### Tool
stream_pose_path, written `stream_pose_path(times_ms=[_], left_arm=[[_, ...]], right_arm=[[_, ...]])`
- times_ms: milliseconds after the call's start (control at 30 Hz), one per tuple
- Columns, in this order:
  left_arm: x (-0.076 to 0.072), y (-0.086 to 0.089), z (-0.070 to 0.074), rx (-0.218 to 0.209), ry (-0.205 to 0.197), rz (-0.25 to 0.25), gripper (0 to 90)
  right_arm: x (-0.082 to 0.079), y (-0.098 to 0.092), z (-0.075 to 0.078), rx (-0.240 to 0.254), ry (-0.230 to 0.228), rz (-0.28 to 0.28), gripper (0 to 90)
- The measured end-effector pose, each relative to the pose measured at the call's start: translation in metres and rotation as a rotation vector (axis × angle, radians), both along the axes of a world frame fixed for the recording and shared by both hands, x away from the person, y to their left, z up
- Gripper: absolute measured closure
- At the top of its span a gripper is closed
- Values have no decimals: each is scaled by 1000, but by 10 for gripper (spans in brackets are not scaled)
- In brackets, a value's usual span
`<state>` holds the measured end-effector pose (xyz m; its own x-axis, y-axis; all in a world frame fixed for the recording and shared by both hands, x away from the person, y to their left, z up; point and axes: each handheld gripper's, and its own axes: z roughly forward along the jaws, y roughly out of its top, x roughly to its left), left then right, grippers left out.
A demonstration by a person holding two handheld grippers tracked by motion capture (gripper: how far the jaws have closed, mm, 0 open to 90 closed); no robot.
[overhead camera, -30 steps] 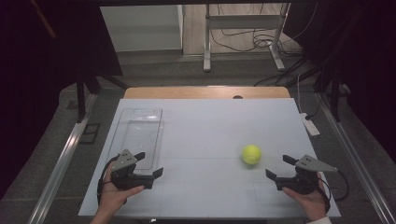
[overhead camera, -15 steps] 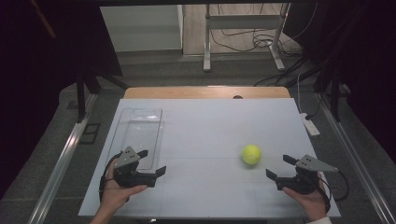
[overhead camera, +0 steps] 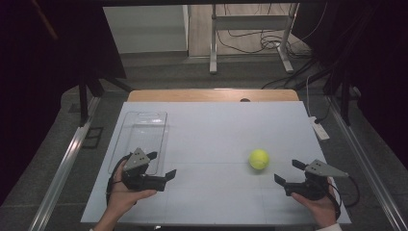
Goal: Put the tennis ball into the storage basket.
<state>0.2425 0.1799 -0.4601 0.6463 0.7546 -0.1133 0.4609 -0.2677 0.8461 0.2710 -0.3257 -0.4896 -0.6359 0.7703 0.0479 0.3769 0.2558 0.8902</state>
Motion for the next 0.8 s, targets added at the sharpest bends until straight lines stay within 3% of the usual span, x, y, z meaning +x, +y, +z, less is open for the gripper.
stream_pose_path(times_ms=[800], left_arm=[[20,-35,10,26,16,-104,82]], right_arm=[[0,-1,-1,3,2,7,84]])
